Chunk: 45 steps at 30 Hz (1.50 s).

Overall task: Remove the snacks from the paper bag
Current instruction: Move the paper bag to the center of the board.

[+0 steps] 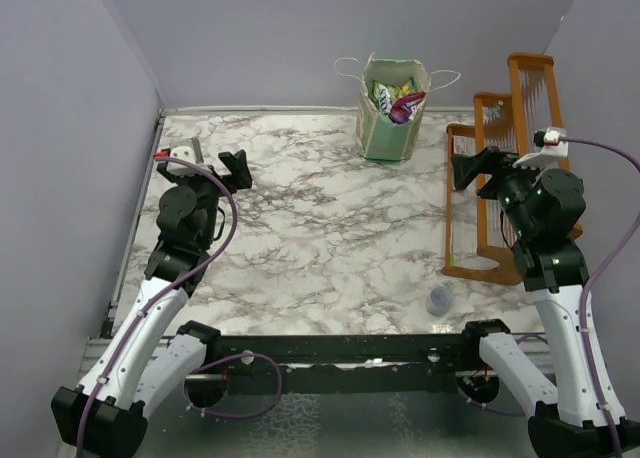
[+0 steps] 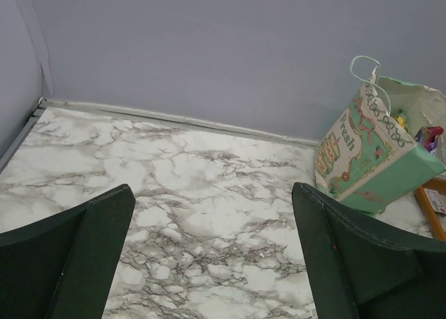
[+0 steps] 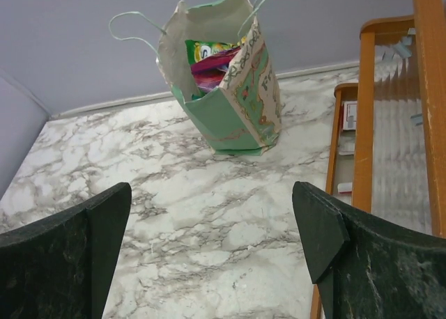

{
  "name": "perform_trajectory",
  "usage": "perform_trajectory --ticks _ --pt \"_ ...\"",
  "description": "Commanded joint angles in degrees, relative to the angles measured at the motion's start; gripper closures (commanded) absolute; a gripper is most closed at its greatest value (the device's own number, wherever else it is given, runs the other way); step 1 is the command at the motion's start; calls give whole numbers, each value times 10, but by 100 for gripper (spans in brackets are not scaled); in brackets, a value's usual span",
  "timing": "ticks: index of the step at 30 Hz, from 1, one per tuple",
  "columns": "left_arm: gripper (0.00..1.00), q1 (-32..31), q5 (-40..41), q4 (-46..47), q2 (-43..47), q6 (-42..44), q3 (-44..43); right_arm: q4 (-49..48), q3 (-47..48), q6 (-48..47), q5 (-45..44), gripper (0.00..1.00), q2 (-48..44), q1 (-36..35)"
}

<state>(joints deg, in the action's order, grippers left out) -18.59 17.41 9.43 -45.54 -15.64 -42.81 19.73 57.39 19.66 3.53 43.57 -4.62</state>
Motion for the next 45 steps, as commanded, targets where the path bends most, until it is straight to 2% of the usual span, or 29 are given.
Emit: perform_trajectory --ticks 1,5,9,15,17,19,25,32,36,39,42,45 --pt "1 5 1 39 -5 9 -4 25 25 -8 15 1 -1 5" --pt "1 6 -4 42 -10 8 -7 36 46 -21 66 1 26 6" --pt "1 6 -12 42 -15 8 -11 7 52 -14 124 1 50 6" --pt "1 9 -33 43 -25 2 -16 -33 82 10 244 1 132 4" --pt "1 11 -42 43 -32 1 -18 -26 102 11 256 1 168 -7" --pt "1 12 -49 41 -41 0 -22 -10 127 2 235 1 203 -32" --pt "1 17 -69 26 -58 -2 -36 -10 180 -36 97 1 296 -139" --pt "1 18 -85 21 -71 -5 -40 -63 312 -176 24 0 463 -172" --pt "1 19 -89 18 -82 -6 -42 -146 379 -284 13 10 576 -174" --pt "1 18 -85 19 -87 -4 -39 -167 447 -348 -12 16 647 -174" --pt "1 19 -79 17 -89 0 -40 -218 480 -397 -32 25 695 -174" --pt "1 19 -69 17 -88 4 -38 -263 497 -447 -15 27 733 -174"
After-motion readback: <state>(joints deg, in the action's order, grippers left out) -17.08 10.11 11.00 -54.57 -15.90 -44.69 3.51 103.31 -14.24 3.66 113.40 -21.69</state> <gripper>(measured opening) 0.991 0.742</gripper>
